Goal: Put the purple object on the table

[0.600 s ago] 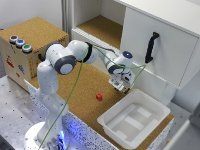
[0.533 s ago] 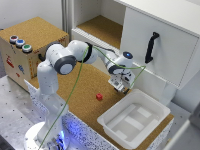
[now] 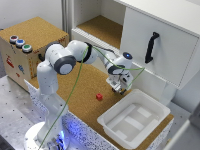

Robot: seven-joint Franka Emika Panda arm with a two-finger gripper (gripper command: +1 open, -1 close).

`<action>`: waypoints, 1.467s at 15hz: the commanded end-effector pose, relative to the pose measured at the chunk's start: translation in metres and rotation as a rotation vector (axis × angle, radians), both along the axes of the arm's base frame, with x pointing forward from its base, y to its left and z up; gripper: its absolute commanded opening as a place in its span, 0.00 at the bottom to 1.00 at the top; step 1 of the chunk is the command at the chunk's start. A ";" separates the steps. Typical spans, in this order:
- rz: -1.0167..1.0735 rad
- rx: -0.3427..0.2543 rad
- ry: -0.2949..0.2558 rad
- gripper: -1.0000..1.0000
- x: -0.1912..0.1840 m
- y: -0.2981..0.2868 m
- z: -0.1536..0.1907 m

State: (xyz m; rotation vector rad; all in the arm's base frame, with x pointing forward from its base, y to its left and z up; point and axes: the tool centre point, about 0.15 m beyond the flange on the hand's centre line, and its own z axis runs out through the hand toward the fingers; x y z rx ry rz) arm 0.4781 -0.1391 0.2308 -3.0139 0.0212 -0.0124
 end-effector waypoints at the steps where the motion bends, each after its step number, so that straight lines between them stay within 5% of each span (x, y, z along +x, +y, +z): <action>1: -0.024 -0.086 -0.037 1.00 -0.015 0.005 0.002; 22: -0.041 -0.080 -0.051 1.00 -0.021 0.001 0.013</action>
